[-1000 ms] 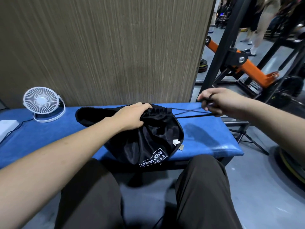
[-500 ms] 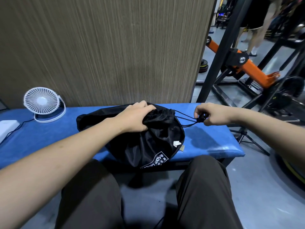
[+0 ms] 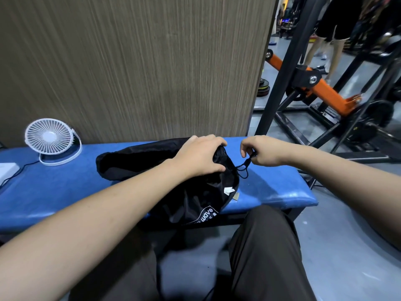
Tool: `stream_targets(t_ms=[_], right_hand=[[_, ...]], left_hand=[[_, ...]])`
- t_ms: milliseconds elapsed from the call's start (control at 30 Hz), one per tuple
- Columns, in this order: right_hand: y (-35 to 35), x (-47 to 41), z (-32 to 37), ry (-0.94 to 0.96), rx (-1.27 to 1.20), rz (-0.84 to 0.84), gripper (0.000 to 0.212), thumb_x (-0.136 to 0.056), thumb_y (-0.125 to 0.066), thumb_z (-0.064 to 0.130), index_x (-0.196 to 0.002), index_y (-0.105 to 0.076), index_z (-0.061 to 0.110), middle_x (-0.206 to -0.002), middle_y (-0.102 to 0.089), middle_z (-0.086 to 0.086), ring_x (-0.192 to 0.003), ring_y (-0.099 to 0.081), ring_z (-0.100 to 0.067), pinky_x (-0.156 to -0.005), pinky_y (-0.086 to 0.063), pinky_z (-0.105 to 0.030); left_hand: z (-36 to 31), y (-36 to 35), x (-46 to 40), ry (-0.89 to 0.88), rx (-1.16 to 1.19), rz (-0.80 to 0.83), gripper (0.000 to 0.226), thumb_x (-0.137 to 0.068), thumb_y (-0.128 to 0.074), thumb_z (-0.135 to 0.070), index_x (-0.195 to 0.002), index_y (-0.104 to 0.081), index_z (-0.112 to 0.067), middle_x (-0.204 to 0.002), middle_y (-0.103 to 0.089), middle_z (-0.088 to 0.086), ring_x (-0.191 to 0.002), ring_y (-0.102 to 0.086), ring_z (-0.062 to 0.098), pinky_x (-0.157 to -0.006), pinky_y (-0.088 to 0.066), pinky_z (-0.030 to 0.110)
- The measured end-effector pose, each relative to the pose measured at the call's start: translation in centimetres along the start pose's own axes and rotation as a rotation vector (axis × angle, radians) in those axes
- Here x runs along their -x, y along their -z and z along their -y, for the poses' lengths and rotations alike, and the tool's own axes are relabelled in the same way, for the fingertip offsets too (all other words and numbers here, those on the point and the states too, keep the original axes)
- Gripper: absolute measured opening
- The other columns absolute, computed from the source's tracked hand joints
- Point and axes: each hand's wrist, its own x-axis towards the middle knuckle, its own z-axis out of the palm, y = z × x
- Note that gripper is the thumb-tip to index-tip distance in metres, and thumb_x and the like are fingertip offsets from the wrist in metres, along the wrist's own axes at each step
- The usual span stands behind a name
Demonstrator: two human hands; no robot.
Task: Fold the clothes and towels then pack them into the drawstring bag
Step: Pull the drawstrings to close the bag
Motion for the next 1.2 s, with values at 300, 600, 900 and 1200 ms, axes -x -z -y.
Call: stream_targets(t_ms=[300,600,900,1200], right_hand=[[-1.4,-0.5,1.8,0.108,-0.304,0.048,0.078,-0.076,-0.083,0.04,-0.139,-0.043,0.023,-0.14,-0.047,0.013,-0.13,-0.042,-0.004,-0.112,-0.033,-0.028],[-1.4,-1.6,5.6,0.024,-0.797,-0.064,0.01,-0.1,-0.05,0.011,-0.1,-0.059,0.01,-0.06,-0.054,0.002,-0.052,-0.054,-0.015,-0.055,-0.048,-0.031],[2.9,-0.4,4.6,0.165,0.107,-0.13,0.032,-0.101,-0.049,0.043,-0.08,-0.056,0.02,-0.064,-0.052,0.003,-0.063,-0.047,-0.014,-0.061,-0.033,-0.036],[5.7,1.7,-3.9,0.067,0.483,-0.211,0.029,-0.102,-0.042,0.043,-0.093,-0.056,0.019,-0.069,-0.057,-0.002,-0.073,-0.063,-0.03,-0.061,-0.047,-0.036]], left_hand=[[0.7,0.5,0.4,0.012,0.181,-0.024,0.03,-0.09,-0.062,-0.024,-0.119,-0.057,-0.03,-0.116,-0.058,-0.007,-0.111,-0.055,0.016,-0.093,-0.043,0.034],[2.1,2.1,0.6,0.073,0.352,-0.032,0.028,-0.094,-0.059,-0.013,-0.12,-0.05,-0.021,-0.116,-0.063,-0.006,-0.108,-0.057,0.015,-0.088,-0.039,0.024],[3.1,4.7,0.9,-0.016,-0.038,0.019,0.025,-0.099,-0.045,-0.053,-0.104,-0.059,-0.033,-0.067,-0.048,-0.012,-0.076,-0.05,0.018,-0.067,-0.037,0.032],[6.5,5.7,2.5,0.046,-0.234,0.074,0.031,-0.102,-0.037,-0.052,-0.108,-0.053,-0.026,-0.092,-0.066,0.009,-0.089,-0.063,0.034,-0.067,-0.038,0.034]])
